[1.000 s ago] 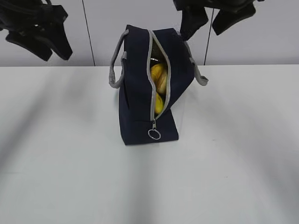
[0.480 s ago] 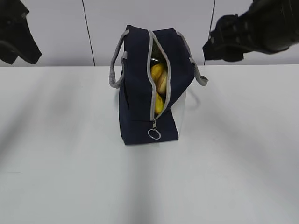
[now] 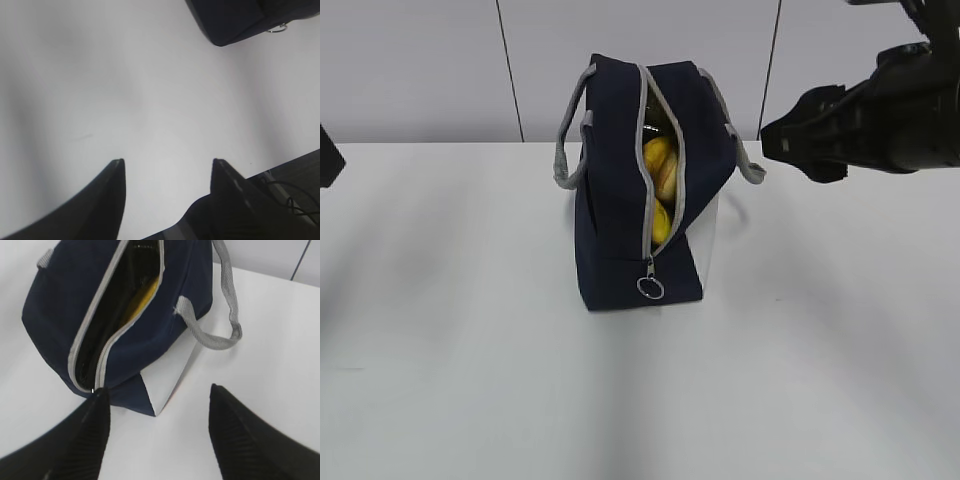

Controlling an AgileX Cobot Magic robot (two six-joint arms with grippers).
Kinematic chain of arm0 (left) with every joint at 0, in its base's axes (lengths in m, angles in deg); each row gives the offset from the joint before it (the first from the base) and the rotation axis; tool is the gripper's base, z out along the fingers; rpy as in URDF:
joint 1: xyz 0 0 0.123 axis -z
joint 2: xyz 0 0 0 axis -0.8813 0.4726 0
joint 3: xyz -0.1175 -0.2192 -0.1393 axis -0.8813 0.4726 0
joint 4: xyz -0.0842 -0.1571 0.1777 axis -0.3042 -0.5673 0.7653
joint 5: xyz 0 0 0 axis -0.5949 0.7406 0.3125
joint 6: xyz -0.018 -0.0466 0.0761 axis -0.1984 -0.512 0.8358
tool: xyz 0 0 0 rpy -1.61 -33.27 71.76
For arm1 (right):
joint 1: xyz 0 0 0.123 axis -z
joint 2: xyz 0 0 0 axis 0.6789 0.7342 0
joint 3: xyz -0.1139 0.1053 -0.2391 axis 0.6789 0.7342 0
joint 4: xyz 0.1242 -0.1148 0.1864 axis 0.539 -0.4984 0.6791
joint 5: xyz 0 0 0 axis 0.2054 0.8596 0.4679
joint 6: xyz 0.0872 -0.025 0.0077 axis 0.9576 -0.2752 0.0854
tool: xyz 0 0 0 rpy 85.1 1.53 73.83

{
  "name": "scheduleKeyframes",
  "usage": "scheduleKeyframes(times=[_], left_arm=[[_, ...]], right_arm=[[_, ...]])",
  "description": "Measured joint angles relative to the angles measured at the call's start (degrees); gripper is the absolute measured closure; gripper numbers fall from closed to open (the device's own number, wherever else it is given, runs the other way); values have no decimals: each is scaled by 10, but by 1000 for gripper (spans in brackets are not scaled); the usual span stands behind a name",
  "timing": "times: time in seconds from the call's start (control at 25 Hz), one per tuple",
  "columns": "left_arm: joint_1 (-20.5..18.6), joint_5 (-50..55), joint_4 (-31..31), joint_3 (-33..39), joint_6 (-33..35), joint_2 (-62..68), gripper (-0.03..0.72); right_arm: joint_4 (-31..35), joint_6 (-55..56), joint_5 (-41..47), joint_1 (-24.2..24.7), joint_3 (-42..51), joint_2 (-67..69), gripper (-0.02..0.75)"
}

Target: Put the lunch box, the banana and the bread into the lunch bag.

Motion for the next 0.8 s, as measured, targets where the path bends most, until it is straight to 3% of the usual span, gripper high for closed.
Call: scheduleKeyframes(times=[0.4, 0.8], left_arm=[[0, 1, 17, 8, 0, -20, 276], [0, 1, 21, 8, 0, -20, 284]], right_arm=[[-5, 0, -43, 0, 8, -1, 265], [-42, 0, -370, 0, 205, -1, 265]])
